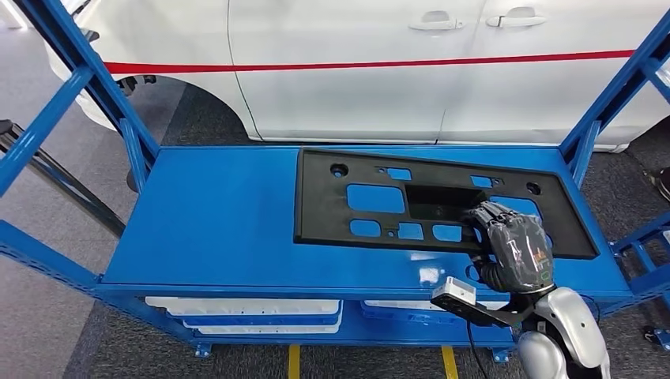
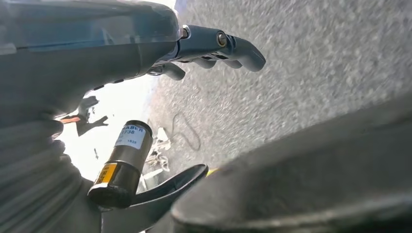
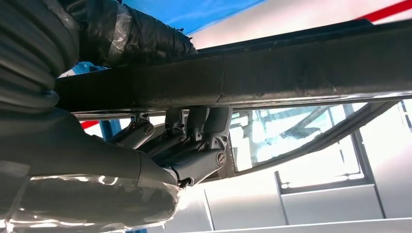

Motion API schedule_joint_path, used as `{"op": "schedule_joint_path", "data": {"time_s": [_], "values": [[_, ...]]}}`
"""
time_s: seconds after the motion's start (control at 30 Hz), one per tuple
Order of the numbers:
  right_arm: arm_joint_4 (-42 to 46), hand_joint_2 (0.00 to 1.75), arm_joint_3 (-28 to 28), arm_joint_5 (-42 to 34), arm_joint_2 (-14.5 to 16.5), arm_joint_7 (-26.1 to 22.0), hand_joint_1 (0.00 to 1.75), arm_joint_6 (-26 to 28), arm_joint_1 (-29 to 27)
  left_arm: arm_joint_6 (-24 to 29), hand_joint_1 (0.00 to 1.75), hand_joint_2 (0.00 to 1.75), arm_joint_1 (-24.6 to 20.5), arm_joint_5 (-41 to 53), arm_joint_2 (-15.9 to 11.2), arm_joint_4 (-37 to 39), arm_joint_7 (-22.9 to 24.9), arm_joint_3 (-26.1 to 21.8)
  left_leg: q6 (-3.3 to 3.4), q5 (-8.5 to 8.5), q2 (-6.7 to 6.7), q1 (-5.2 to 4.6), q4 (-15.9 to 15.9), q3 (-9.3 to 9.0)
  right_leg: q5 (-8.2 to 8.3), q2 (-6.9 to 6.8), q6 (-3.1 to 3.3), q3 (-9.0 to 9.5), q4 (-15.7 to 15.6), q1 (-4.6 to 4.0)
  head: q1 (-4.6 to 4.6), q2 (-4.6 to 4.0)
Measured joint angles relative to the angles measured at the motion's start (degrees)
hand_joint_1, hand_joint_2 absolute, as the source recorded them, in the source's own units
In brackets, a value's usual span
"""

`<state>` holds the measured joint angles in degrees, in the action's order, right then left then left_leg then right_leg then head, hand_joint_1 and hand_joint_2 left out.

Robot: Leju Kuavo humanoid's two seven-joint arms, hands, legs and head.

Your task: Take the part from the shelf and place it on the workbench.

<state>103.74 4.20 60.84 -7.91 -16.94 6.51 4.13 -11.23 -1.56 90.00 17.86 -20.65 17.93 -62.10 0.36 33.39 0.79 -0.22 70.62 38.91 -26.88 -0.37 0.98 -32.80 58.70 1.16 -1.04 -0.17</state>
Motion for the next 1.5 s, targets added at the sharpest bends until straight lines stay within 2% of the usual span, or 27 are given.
{"op": "schedule_joint_path", "data": {"time_s": [0.03,0.07,0.1,0.2,0.27,0.37,0.43,0.5,0.53,0.57,0.6,0.67,0.73,0.8,0.87,0.9,0.97,1.03,1.07,1.13,1.2,1.27,1.3,1.37,1.4,1.43,1.5], "values": [[0.26,1.75,0.01,-0.06,-0.17,0.00,1.75,0.00,-0.38,0.00,0.00,1.75,0.00,0.00,0.00,0.00,-0.01,0.05,-0.27,1.40,-0.10,0.17,3.03,0.71,0.31,-0.13,0.00,-0.49,0.07,-0.03,0.00,0.00],[0.46,1.75,0.01,-0.07,-0.34,0.00,1.75,0.00,-0.71,0.00,0.00,1.75,-0.01,0.00,0.00,0.00,-0.02,0.13,-0.45,1.69,-0.19,0.30,4.39,0.58,0.62,-0.22,-0.06,-0.96,0.17,-0.05,0.01,0.00],[0.65,1.75,0.02,-0.08,-0.46,0.00,1.75,0.00,-0.98,0.00,0.00,1.75,-0.01,0.01,0.00,0.00,-0.03,0.22,-0.54,0.87,-0.27,0.38,3.51,-0.69,0.90,-0.27,-0.16,-1.40,0.29,-0.04,0.00,0.00],[1.30,1.75,0.02,-0.08,-0.72,0.00,1.75,0.01,-1.38,0.02,0.00,1.75,-0.03,0.04,0.00,0.00,-0.01,0.44,-0.06,-2.91,-0.36,0.35,-7.87,-8.44,1.58,-0.29,-0.75,-2.33,0.72,-0.06,0.00,0.00],[1.65,1.75,0.03,-0.12,-0.88,0.00,1.75,0.00,-1.42,0.09,0.00,1.75,-0.06,0.07,0.00,0.00,-0.02,0.51,0.45,-3.35,-0.32,0.10,-12.32,-10.85,2.21,-0.30,-1.48,-2.63,0.77,-0.12,-0.02,0.00],[1.83,1.75,0.21,-0.40,-1.04,0.01,1.75,-0.32,-1.41,0.50,0.00,1.75,-0.09,0.03,0.01,0.00,-0.07,0.69,1.36,-4.37,-0.39,0.15,-13.14,-10.29,2.73,-0.20,-2.59,-2.94,0.71,-0.12,-0.07,0.00],[1.80,1.75,1.00,0.01,-0.81,0.32,1.75,-1.19,-1.01,0.90,0.00,1.75,-0.27,-0.38,-0.11,0.00,-0.20,0.75,2.27,-5.65,-0.62,0.43,-13.61,-9.42,-0.61,0.03,-2.94,-4.12,3.57,-0.06,-0.13,0.00],[1.36,1.75,2.89,1.46,0.16,1.34,1.75,-2.10,0.07,1.04,0.00,1.75,-0.46,-0.96,-0.55,0.02,-0.28,0.69,2.74,-6.77,-0.89,0.37,-13.53,-7.91,-6.02,0.14,-3.16,-6.17,10.15,0.10,-0.16,0.00],[0.87,1.75,4.20,2.29,0.93,2.06,1.75,-2.36,0.85,0.87,0.00,1.75,-0.50,-1.10,-0.92,0.05,-0.18,0.63,2.74,-7.30,-1.03,0.32,-13.42,-7.09,-7.61,0.14,-3.30,-6.88,13.39,0.13,-0.15,0.00],[0.21,1.75,5.76,2.98,1.80,2.80,1.75,-2.48,1.72,0.57,0.00,1.75,-0.53,-1.10,-1.37,0.19,0.02,0.54,2.66,-7.80,-1.17,0.28,-13.25,-6.26,-7.92,0.13,-3.39,-6.95,15.43,0.15,-0.14,0.00],[-0.48,1.75,7.42,3.49,2.65,3.42,1.75,-2.53,2.62,0.24,0.00,1.75,-0.57,-1.02,-1.82,0.38,0.26,0.46,2.53,-8.25,-1.26,0.28,-13.01,-5.41,-7.04,0.12,-3.42,-6.09,15.63,0.16,-0.13,0.00],[-1.66,1.75,10.70,4.10,4.22,4.29,1.75,-2.55,4.22,-0.21,0.00,1.75,-0.67,-0.80,-2.65,0.89,0.55,0.34,2.22,-8.96,-1.30,0.32,-12.23,-3.82,-4.04,0.15,-3.28,-1.54,10.07,0.21,-0.13,0.00],[-2.38,1.75,13.15,4.28,5.36,4.76,1.75,-2.48,5.43,-0.21,0.00,1.75,-0.74,-0.69,-3.26,1.27,0.39,0.29,1.67,-9.59,-1.08,0.22,-11.50,-2.66,-3.50,0.30,-2.79,3.08,2.92,-0.03,-0.10,0.00],[-2.93,1.75,14.83,4.17,6.02,5.15,1.75,-2.37,6.33,-0.07,0.00,1.75,-0.75,-0.57,-3.80,1.64,0.04,0.26,0.94,-10.43,-0.82,0.19,-11.36,-2.17,-4.01,0.43,-2.05,4.18,0.33,-0.44,-0.09,0.00],[-3.53,1.75,16.08,3.97,6.38,5.48,1.75,-2.25,7.11,0.06,0.00,1.75,-0.69,-0.43,-4.37,2.03,-0.21,0.24,0.17,-10.89,-0.63,0.28,-11.31,-1.80,-3.09,0.31,-1.08,3.36,0.08,-0.38,-0.12,0.00],[-3.85,1.75,16.65,3.90,6.59,5.60,1.75,-2.21,7.52,0.11,0.00,1.75,-0.68,-0.36,-4.68,2.24,-0.30,0.24,-0.16,-9.97,-0.57,0.36,-10.66,-1.34,-2.47,0.22,-0.49,2.83,-0.01,-0.27,-0.10,0.00],[-4.42,1.75,17.78,3.84,7.18,5.75,1.75,-2.17,8.29,0.08,0.00,1.75,-0.70,-0.24,-5.34,2.65,-0.43,0.24,-0.63,-5.24,-0.49,0.58,-6.39,0.22,-1.10,0.04,0.40,1.47,-0.22,-0.06,-0.06,0.00],[-5.08,1.75,18.83,3.89,7.75,5.93,1.75,-2.19,8.95,-0.04,0.00,1.75,-0.79,-0.15,-5.92,3.03,-0.59,0.25,-1.06,-0.36,-0.51,0.73,0.59,1.90,0.21,-0.01,0.63,-0.23,-0.10,-0.13,-0.02,0.00],[-5.44,1.75,19.20,3.95,7.97,6.00,1.75,-2.20,9.20,-0.12,0.00,1.75,-0.85,-0.13,-6.19,3.19,-0.67,0.26,-1.23,0.35,-0.52,0.80,3.21,2.11,0.85,-0.09,0.58,-1.13,0.02,-0.17,-0.02,0.00],[-6.08,1.75,19.75,4.04,8.18,6.17,1.75,-2.19,9.57,-0.28,0.00,1.75,-0.92,-0.05,-6.62,3.46,-0.75,0.35,-1.37,-1.75,-0.54,0.91,3.37,-0.02,2.00,-0.26,0.35,-2.94,0.37,-0.20,-0.01,0.00],[-6.40,1.75,20.10,4.10,8.21,6.51,1.75,-2.10,9.74,-0.40,0.00,1.75,-0.95,-0.01,-7.01,3.67,-0.70,0.78,-1.18,-4.01,-0.51,0.90,-3.57,-5.69,2.95,-0.31,-0.08,-4.43,0.81,-0.23,0.00,0.00],[-6.38,1.75,20.18,4.12,8.08,6.82,1.75,-1.93,9.54,-0.45,0.00,1.75,-0.93,0.00,-7.25,3.86,-0.52,1.43,-0.75,-3.37,-0.38,0.69,-10.97,-10.53,3.87,-0.34,-0.73,-5.18,1.04,-0.33,-0.04,0.00],[-6.30,1.75,20.18,4.12,7.91,6.87,1.75,-1.78,9.23,-0.52,0.00,1.75,-0.90,0.00,-7.31,3.98,-0.43,1.73,-0.50,-2.77,-0.33,0.53,-12.79,-11.45,4.39,-0.37,-1.08,-5.29,0.93,-0.37,-0.06,0.00],[-6.12,1.75,20.17,4.12,7.38,6.85,1.75,-1.50,8.27,-0.76,0.00,1.75,-0.78,0.00,-7.34,4.27,-0.37,2.21,0.20,-3.48,-0.49,0.53,-13.45,-11.01,5.16,-0.30,-1.79,-5.36,0.61,-0.34,-0.08,0.00],[-6.03,1.75,20.17,4.12,7.07,6.82,1.75,-1.40,7.79,-0.89,0.00,1.75,-0.78,0.01,-7.35,4.39,-0.37,2.43,0.70,-4.09,-0.65,0.65,-13.59,-10.60,4.51,-0.16,-2.08,-5.71,0.95,-0.34,-0.10,0.00],[-5.97,1.75,20.16,4.13,6.76,6.82,1.75,-1.38,7.40,-0.99,0.00,1.75,-0.78,0.01,-7.37,4.47,-0.37,2.62,1.25,-4.81,-0.86,0.77,-13.75,-10.02,2.73,-0.02,-2.30,-6.32,2.25,-0.31,-0.13,0.00],[-5.92,1.75,20.15,4.15,6.24,6.84,1.75,-1.35,6.93,-1.12,0.00,1.75,-0.76,0.01,-7.39,4.56,-0.39,2.81,2.07,-6.14,-1.19,0.77,-13.74,-8.55,-2.99,0.16,-2.55,-8.13,8.01,-0.27,-0.16,0.00]]}}
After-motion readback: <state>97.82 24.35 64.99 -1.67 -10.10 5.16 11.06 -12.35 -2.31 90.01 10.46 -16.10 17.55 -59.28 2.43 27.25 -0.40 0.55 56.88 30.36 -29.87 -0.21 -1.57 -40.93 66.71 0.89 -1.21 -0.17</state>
